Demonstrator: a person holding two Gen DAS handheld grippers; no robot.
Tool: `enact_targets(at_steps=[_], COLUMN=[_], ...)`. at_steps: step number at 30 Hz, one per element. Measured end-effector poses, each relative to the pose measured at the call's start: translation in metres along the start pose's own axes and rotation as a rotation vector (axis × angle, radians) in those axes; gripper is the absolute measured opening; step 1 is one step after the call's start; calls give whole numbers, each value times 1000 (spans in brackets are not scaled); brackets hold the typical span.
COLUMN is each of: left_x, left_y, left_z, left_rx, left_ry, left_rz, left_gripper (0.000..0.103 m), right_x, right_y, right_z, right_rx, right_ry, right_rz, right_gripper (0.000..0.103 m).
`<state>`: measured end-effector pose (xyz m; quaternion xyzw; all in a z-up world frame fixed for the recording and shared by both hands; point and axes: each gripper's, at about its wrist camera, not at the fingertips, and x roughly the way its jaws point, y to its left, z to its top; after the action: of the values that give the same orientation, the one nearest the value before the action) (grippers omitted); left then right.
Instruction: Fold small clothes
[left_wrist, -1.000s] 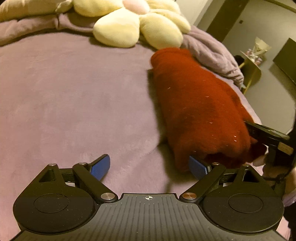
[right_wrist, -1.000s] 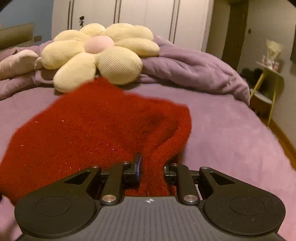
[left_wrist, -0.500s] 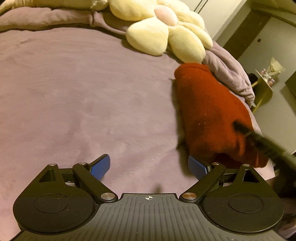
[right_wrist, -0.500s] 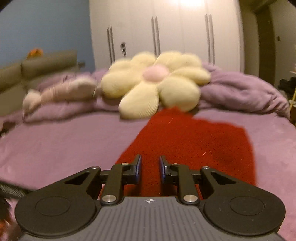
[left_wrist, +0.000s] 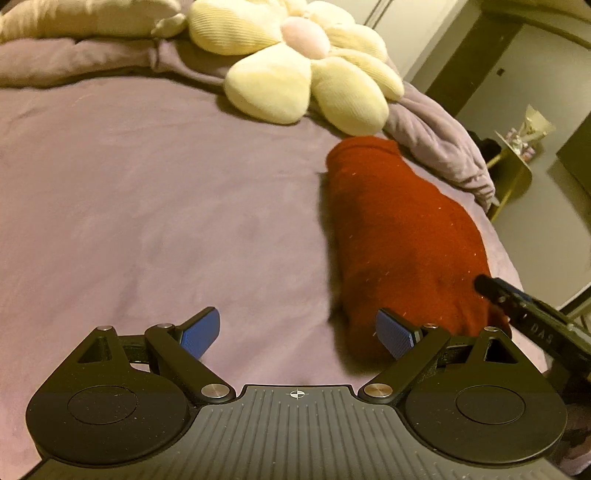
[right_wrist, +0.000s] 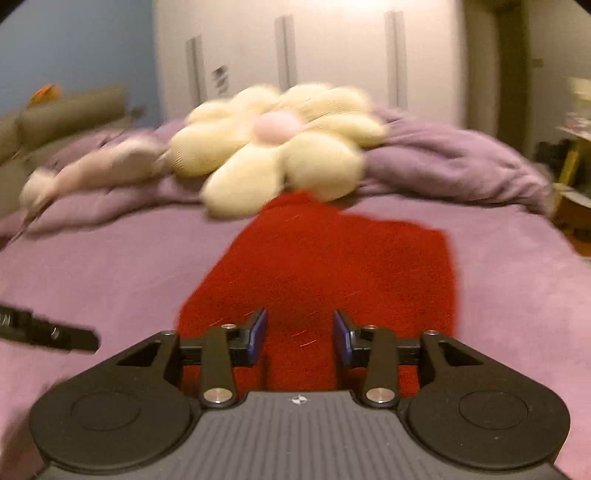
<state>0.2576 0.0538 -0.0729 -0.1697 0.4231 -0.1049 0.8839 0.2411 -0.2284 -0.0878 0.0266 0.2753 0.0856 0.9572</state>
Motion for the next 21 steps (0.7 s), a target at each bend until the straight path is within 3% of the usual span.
enact_targets(at_steps=[3, 6, 9, 13, 16, 21], left_x=[13, 29, 41, 53, 70, 102], left_y=[-25, -46, -63, -83, -99, -119], left_z=[12, 22, 31, 43, 55, 73], left_rx=[64, 114, 173, 228, 248, 269], left_ry=[2, 15, 18, -2, -9, -11], left_rz=[-6, 24, 36, 48, 73, 103], left_gripper=[95, 95, 95, 95, 95, 95], right_x=[16, 44, 41, 25, 44, 91], right_y=[-21, -42, -45, -67, -75, -85], right_z=[-2, -19, -13, 15, 35, 54], right_rx=[38, 98, 31, 153, 184, 207], right_ry=[47, 167, 185, 110, 99, 152], right_rz=[-83, -74, -39, 7, -17, -64], right_gripper=[38, 38, 38, 38, 38, 36])
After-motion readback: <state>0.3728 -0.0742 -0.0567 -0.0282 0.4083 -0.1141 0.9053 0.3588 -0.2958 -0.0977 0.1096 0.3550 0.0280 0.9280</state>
